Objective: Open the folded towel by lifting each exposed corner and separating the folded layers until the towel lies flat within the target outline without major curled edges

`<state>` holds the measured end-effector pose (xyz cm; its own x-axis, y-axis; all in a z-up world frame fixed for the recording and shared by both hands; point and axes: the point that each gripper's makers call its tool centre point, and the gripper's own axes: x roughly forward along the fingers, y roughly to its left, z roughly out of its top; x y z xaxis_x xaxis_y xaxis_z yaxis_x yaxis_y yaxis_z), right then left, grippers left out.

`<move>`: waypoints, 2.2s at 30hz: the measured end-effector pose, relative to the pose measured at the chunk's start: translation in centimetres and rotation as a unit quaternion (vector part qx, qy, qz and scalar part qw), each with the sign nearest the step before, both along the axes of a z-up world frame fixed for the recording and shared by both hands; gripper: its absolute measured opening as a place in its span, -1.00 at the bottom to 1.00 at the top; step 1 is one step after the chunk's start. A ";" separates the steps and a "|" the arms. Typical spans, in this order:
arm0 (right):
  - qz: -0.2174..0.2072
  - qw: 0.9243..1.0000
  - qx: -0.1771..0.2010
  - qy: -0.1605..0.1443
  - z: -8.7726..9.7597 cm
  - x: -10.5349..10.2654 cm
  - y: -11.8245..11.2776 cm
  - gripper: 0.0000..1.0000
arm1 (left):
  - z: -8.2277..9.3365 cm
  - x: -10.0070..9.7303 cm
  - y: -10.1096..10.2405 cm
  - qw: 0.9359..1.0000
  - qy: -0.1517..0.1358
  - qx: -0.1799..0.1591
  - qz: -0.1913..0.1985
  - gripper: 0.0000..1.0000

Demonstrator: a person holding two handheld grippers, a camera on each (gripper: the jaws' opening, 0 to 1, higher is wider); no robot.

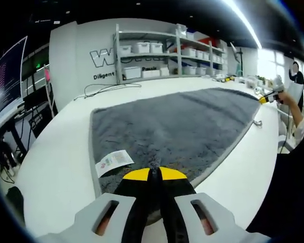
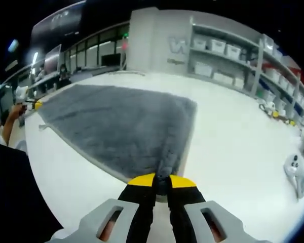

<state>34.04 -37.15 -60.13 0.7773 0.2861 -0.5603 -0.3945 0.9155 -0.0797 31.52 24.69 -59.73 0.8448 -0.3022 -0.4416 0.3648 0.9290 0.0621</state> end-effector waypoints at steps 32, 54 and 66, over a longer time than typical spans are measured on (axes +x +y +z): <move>0.017 0.999 -0.024 0.022 -0.1 -1.2 0.1 -0.93 | 0.0 -0.2 0.1 1.000 0.007 0.005 0.008 -0.94; 0.022 0.999 -0.033 0.027 -0.1 -1.7 0.2 -0.92 | 0.4 -0.8 0.1 1.000 0.020 0.014 0.002 -0.95; 0.029 0.998 -0.055 0.031 -0.1 -1.9 0.2 -0.93 | 0.4 -1.2 -0.2 0.999 0.033 0.006 0.001 -0.94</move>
